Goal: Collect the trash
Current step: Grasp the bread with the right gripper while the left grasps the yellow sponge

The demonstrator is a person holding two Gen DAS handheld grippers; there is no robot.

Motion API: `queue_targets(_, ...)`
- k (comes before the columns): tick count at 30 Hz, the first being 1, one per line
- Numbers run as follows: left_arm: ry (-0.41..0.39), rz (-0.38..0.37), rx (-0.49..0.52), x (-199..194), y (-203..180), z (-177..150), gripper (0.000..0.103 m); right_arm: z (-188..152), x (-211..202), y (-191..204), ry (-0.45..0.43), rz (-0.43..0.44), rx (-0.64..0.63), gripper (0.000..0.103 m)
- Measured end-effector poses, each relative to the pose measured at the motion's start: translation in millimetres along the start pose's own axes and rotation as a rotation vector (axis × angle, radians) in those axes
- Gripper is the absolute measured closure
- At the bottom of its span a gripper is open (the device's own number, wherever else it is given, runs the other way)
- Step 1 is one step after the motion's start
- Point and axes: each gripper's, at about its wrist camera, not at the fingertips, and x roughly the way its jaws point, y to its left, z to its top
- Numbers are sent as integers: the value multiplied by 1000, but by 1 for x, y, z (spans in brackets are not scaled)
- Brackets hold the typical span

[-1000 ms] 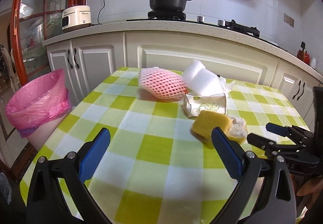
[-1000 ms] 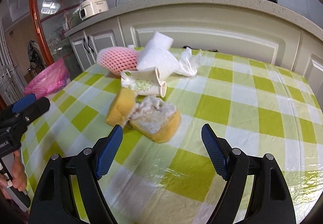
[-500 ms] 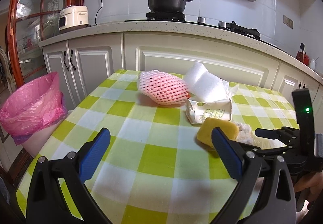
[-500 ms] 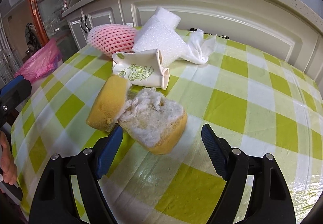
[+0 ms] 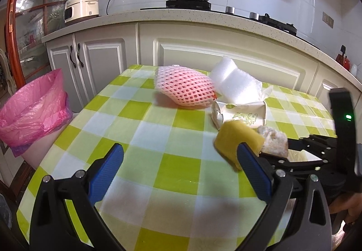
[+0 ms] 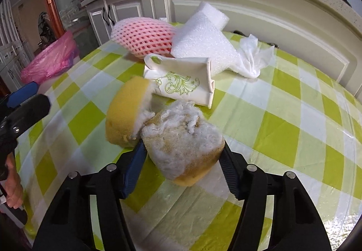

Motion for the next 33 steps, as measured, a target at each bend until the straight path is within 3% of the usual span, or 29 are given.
queue_targets(14, 37, -53, 56, 32, -63, 12, 6, -28, -56, -55, -79, -73, 121, 47)
queue_targets(23, 101, -26, 98, 66, -106, 14, 10, -39, -72, -89, -112, -75, 205, 47)
queue_targets(26, 149, 1, 100, 81, -114, 10, 14, -42, -72, -93, -114, -65, 218, 47)
queue_targets(30, 205, 21, 109, 95, -116, 2, 34, -43, -73, -94, -126, -55, 231, 47)
queue_targets(33, 181, 15, 96, 91, -111, 3, 40, -43, -75, -94, -132, -51, 236, 47)
